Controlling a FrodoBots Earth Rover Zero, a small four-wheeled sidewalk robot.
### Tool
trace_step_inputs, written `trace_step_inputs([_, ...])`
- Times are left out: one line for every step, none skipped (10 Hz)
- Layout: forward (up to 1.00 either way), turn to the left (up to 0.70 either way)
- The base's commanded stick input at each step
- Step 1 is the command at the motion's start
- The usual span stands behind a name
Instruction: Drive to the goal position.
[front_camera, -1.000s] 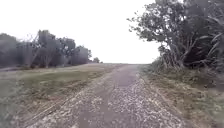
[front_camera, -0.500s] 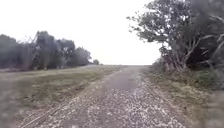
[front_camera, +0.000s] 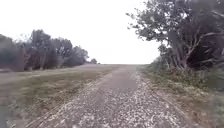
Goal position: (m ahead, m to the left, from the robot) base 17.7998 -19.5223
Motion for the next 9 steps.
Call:
trace_step_inputs([0.60, -0.14])
trace_step_inputs([0.60, -0.14])
trace_step_inputs([0.60, -0.14])
trace_step_inputs([0.60, -0.14])
trace_step_inputs([0.60, -0.14])
trace_step_inputs([0.60, -0.14])
trace_step_inputs([0.60, -0.14])
trace_step_inputs([0.60, -0.14])
trace_step_inputs([0.60, -0.14])
